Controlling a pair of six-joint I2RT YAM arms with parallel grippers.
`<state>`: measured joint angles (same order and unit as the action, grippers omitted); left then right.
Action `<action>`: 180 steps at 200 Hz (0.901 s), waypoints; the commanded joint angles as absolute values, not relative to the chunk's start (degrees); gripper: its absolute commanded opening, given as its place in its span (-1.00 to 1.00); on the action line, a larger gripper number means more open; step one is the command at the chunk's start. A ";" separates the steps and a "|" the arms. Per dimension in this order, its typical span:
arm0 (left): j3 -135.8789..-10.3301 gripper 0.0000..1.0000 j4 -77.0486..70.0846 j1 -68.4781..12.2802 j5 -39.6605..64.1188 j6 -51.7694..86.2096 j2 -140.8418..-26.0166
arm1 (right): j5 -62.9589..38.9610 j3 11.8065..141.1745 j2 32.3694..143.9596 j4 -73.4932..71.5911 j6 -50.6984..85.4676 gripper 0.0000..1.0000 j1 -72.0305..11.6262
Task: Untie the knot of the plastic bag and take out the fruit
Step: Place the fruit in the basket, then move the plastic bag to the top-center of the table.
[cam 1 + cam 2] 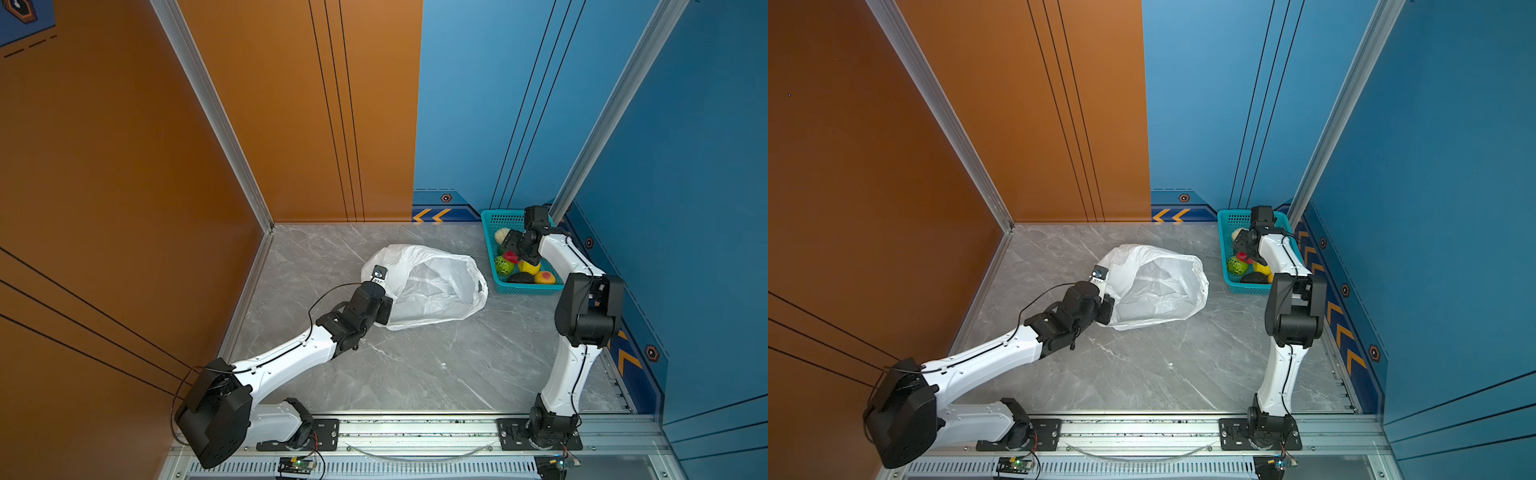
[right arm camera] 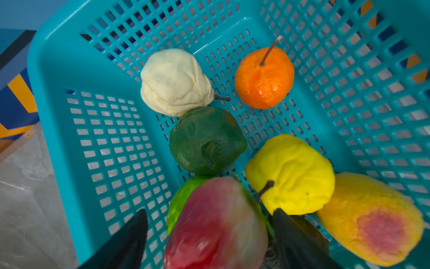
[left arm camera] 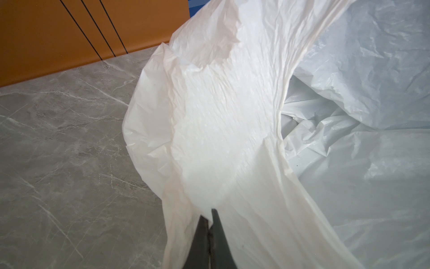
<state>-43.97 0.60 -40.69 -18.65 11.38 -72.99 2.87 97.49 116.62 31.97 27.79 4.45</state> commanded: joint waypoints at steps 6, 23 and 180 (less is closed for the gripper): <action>-45.54 -1.00 -0.38 -41.05 -20.08 10.64 -72.60 | 6.48 99.14 114.47 34.81 26.00 0.95 3.74; -45.60 -1.00 -0.96 -40.83 -20.28 10.55 -72.74 | 6.86 99.23 113.04 35.32 25.63 1.00 3.27; -55.15 -1.00 -14.44 -31.91 -16.39 7.89 -88.71 | 8.65 68.86 76.84 37.95 35.67 1.00 -10.91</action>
<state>-51.57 -9.45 -33.47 -19.16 9.80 -85.30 6.15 73.25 81.87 35.35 31.14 -8.27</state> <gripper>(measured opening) 0.045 0.999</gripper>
